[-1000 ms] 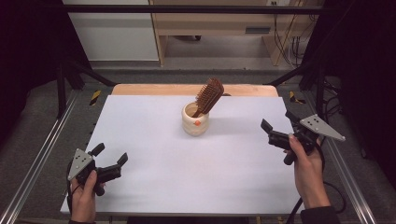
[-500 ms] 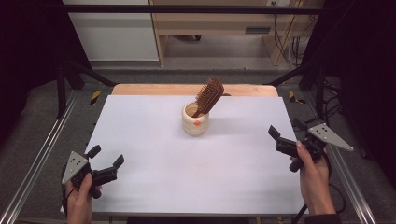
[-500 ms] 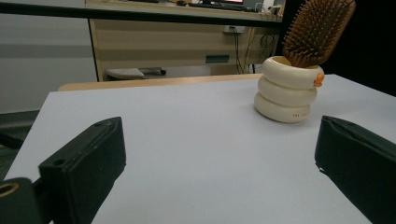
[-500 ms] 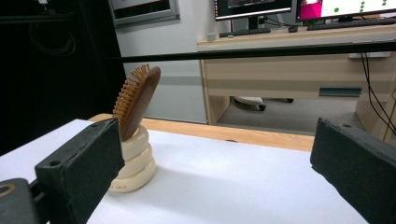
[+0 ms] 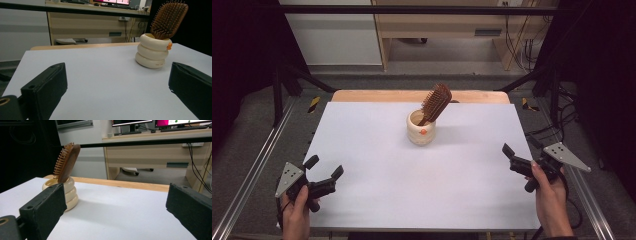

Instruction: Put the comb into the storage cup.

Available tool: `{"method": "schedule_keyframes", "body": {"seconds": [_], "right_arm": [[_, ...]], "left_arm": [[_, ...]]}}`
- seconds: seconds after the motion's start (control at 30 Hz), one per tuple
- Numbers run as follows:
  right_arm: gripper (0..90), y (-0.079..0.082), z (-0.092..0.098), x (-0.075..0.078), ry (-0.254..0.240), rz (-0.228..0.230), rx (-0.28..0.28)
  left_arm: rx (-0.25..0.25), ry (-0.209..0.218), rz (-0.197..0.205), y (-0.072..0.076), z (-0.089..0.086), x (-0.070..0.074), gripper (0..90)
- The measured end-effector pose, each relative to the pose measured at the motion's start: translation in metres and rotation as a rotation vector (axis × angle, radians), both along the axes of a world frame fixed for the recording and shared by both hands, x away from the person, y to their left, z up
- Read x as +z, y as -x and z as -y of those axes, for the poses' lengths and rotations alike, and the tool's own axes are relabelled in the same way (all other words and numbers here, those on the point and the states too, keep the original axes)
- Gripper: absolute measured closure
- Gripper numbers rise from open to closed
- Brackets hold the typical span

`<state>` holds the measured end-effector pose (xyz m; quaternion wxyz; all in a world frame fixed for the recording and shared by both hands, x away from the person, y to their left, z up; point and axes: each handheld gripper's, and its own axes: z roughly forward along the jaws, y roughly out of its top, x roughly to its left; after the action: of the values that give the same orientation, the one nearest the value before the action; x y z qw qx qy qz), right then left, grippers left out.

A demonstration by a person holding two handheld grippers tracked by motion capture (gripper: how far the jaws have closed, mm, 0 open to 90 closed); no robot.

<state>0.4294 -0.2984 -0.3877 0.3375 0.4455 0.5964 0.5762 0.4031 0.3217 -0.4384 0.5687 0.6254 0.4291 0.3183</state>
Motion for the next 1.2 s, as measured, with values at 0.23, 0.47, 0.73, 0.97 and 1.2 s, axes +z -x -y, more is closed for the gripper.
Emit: {"method": "schedule_keyframes", "body": {"seconds": [0.23, 0.47, 0.73, 0.97, 1.2], "right_arm": [[3.0, 0.002, 0.000, -0.009, -0.007, -0.006, -0.005], [3.1, 0.006, 0.000, -0.023, -0.008, -0.029, -0.001], [3.1, 0.010, -0.001, -0.035, -0.003, -0.046, 0.002], [3.2, 0.011, -0.005, -0.042, 0.011, -0.055, 0.011], [3.4, 0.012, -0.011, -0.049, 0.020, -0.059, 0.032]], "left_arm": [[0.000, -0.002, 0.004, 0.000, 0.000, 0.000, 2.1], [0.004, 0.000, 0.009, 0.000, -0.002, 0.000, 2.1], [0.001, 0.000, 0.010, 0.000, -0.001, 0.000, 2.1], [-0.001, 0.000, 0.012, 0.000, -0.001, 0.000, 2.1], [-0.002, -0.002, 0.014, 0.000, -0.001, 0.000, 2.1]]}}
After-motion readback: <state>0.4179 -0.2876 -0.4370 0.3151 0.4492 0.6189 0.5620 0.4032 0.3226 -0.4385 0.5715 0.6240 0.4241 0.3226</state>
